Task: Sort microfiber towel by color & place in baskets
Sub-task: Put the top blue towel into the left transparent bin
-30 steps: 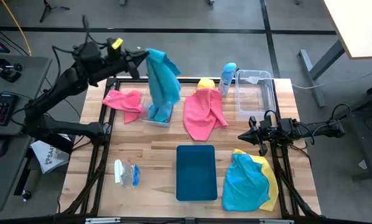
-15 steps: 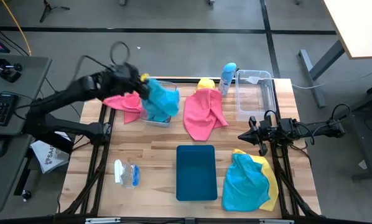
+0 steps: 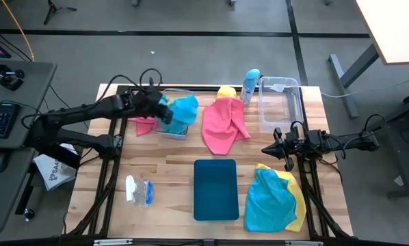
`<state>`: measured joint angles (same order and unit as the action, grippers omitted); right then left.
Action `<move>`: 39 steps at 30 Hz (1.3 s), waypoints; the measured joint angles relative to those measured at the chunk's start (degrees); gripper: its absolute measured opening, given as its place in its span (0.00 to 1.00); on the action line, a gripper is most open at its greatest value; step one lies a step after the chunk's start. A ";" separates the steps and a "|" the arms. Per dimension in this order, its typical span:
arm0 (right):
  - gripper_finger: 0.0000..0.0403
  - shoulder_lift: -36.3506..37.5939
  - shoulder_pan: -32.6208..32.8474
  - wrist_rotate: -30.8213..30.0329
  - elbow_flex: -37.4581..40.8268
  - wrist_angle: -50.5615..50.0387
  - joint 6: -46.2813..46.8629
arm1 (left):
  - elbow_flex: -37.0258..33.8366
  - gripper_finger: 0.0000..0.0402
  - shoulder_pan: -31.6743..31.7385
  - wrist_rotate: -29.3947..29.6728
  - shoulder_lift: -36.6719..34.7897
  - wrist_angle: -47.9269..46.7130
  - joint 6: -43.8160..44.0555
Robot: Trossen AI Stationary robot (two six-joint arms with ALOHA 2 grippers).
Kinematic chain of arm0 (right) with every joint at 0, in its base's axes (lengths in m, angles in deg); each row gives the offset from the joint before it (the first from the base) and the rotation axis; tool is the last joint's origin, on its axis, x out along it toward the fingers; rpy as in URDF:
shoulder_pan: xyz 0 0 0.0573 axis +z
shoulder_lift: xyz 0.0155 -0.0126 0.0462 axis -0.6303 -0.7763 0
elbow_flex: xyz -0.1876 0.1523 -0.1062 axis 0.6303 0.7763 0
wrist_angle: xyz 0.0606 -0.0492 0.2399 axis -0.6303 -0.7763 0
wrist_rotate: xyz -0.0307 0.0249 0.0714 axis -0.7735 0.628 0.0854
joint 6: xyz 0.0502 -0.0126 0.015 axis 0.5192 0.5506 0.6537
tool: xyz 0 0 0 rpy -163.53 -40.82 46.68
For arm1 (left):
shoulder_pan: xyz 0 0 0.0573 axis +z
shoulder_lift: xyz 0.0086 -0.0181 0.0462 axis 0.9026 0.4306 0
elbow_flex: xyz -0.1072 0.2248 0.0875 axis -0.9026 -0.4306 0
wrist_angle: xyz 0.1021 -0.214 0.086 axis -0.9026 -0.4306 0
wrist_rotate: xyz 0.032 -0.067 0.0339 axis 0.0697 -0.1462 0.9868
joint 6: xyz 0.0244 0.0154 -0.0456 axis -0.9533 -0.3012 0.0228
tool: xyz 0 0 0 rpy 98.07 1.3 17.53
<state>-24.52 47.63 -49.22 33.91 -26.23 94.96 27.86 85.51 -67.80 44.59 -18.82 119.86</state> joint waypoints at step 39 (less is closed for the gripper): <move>0.00 0.00 0.01 -0.01 -0.01 0.00 0.01 | 5.02 0.00 5.88 -16.77 27.16 1.44 -48.17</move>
<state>-24.52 47.63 -49.23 33.90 -26.23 94.97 32.87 91.39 -84.56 71.75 -17.38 71.69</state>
